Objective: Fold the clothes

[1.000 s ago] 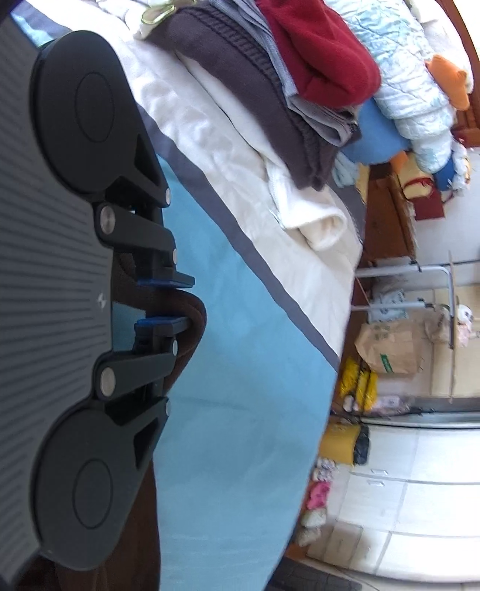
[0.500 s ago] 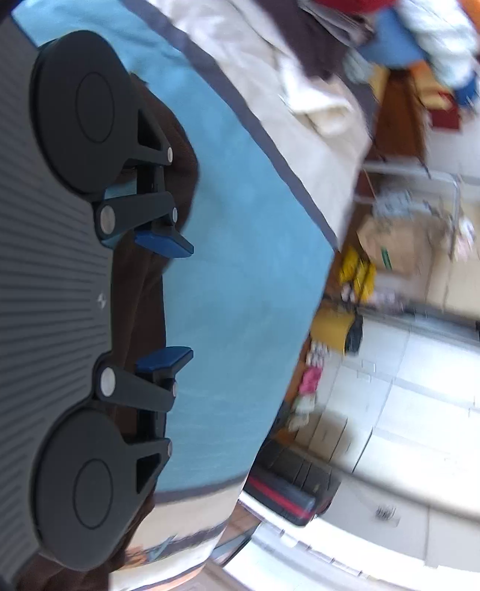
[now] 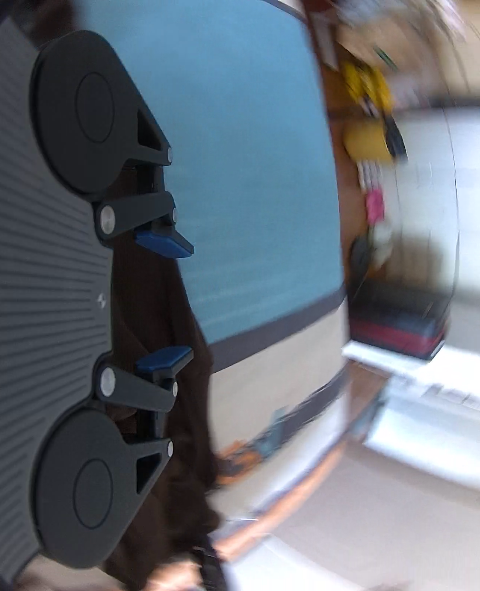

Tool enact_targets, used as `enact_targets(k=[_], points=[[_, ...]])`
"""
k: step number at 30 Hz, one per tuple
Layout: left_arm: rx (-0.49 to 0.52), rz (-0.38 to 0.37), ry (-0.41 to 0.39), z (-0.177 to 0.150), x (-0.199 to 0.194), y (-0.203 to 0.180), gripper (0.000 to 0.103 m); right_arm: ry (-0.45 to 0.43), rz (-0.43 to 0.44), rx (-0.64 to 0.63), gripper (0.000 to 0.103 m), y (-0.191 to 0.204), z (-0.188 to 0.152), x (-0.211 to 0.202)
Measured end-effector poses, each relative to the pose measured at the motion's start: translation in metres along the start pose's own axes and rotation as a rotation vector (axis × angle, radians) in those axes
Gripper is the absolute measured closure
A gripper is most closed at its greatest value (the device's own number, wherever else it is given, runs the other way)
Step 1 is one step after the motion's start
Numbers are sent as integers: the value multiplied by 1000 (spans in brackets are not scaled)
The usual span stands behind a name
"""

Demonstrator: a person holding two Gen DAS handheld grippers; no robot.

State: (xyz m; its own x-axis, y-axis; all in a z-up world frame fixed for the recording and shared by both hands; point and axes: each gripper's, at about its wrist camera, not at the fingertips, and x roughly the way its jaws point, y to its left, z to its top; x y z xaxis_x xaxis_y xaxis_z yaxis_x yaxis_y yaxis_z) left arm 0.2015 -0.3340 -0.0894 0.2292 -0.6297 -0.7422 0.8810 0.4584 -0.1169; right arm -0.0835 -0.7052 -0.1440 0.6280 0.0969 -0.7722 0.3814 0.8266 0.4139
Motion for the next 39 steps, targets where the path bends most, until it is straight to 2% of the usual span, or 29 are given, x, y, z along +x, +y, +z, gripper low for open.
enact_targets(k=[1, 4, 7, 10, 11, 14, 16, 17, 18, 19, 20, 21, 22, 23, 25, 26, 29, 32, 36, 39], points=[[59, 15, 23, 5, 12, -9, 51, 20, 16, -41, 94, 10, -2, 0], [163, 47, 74, 18, 41, -31, 51, 70, 73, -159, 92, 36, -10, -3], [221, 7, 90, 31, 56, -44, 50, 101, 145, -263, 92, 54, -22, -13], [277, -16, 139, 40, 73, -58, 49, 131, 218, -367, 92, 73, -34, -23], [280, -27, 162, 41, 80, -61, 48, 141, 242, -402, 90, 79, -38, -26], [259, -39, 238, 41, 98, -64, 48, 155, 183, -338, 84, 66, -33, -19], [242, -42, 246, 42, 102, -63, 47, 138, 202, -270, 68, 57, -28, -18], [235, -52, 247, 43, 103, -62, 48, 119, 202, -240, 56, 51, -26, -20], [235, -65, 248, 43, 102, -61, 58, 99, 204, -217, 52, 48, -25, -20], [242, -90, 250, 42, 101, -63, 91, 89, 220, -191, 52, 45, -24, -18], [272, -90, 241, 39, 96, -69, 96, 79, 236, -165, 52, 43, -23, -16], [301, -91, 233, 36, 92, -75, 96, 69, 253, -139, 52, 40, -23, -15], [327, -88, 223, 34, 86, -81, 96, 77, 272, -122, 57, 41, -23, -10], [331, -54, 200, 32, 79, -85, 96, 35, 231, -154, 95, 47, -24, -12], [333, 13, 151, 29, 62, -93, 96, -51, 146, -220, 97, 61, -25, -18], [298, 40, 92, 30, 48, -91, 96, -94, 104, -252, 97, 68, -26, -21], [220, 72, -46, 33, 8, -80, 96, -246, 88, -285, 97, 79, -24, -57], [147, 68, -162, 30, -33, -64, 96, -399, 73, -317, 97, 91, -23, -93], [113, 65, -225, 6, -79, -49, 96, -375, 88, -441, 97, 105, -41, -115], [127, 47, -206, -23, -96, -44, 96, -310, 144, -561, 97, 117, -55, -122]])
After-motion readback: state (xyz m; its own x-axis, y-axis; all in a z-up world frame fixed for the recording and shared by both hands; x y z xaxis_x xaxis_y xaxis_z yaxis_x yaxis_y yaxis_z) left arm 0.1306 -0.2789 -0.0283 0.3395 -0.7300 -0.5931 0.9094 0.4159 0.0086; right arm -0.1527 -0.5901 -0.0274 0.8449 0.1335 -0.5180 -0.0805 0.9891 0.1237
